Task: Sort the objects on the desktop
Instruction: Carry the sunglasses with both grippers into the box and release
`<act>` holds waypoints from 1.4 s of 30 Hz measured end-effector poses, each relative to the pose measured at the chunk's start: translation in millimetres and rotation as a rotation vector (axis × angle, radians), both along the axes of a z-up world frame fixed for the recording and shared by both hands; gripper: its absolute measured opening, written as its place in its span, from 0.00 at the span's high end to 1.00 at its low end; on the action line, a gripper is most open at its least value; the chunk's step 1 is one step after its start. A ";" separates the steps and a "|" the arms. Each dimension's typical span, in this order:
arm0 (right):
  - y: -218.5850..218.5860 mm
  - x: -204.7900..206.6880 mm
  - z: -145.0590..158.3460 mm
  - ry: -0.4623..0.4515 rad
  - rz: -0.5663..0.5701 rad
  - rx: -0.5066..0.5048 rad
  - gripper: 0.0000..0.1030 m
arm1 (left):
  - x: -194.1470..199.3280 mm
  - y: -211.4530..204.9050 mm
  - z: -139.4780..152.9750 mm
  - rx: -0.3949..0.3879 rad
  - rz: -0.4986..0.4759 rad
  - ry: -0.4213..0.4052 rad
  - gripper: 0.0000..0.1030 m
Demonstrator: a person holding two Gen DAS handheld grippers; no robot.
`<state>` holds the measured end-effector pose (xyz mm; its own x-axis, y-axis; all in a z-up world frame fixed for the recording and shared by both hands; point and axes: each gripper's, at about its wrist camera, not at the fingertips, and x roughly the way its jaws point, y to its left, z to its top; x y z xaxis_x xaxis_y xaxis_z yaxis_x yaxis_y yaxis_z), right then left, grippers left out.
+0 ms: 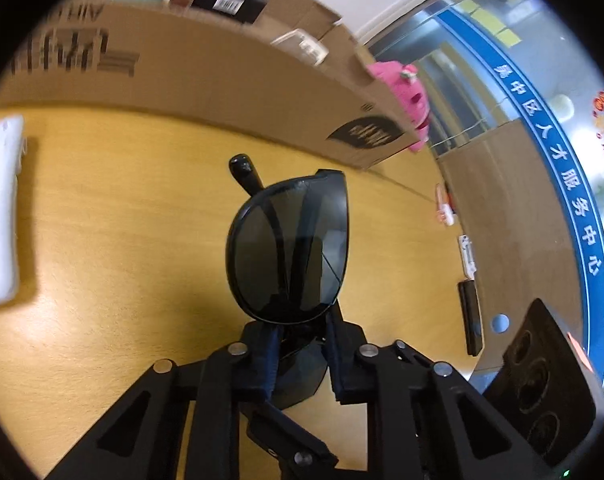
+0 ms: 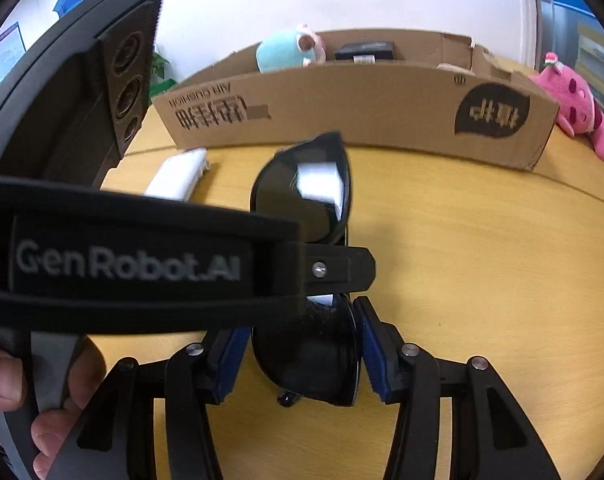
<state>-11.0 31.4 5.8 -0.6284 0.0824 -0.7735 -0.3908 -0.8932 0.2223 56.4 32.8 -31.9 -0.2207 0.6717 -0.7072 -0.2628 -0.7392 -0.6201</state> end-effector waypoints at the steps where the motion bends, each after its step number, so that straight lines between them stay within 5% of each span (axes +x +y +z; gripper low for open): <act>1: -0.7 -0.4 4.5 0.012 0.000 0.002 0.51 | -0.9 -0.8 3.7 0.001 0.000 0.009 0.82; 10: -2.9 -15.1 74.9 0.117 -0.015 0.108 0.51 | -27.7 -7.9 83.7 0.043 -0.025 0.164 0.82; 18: 43.1 -76.3 153.6 0.191 -0.019 0.185 0.51 | -109.4 -1.9 160.7 0.054 -0.052 0.271 0.82; 22: 69.8 -115.1 169.6 0.184 -0.019 0.164 0.51 | -157.4 -3.6 172.2 0.047 -0.056 0.252 0.82; 30: 137.2 -187.0 150.9 0.074 -0.030 0.063 0.51 | -253.7 3.4 133.6 0.041 -0.046 0.097 0.82; 42: 199.6 -237.0 47.4 -0.149 -0.061 -0.187 0.51 | -323.0 22.5 17.8 -0.026 -0.039 -0.160 0.82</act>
<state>-248.0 231.0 53.1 -0.5044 -0.0364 -0.8627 -0.4838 -0.8156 0.3173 -266.6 55.3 -14.1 -0.0776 0.6587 -0.7484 -0.1908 -0.7466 -0.6374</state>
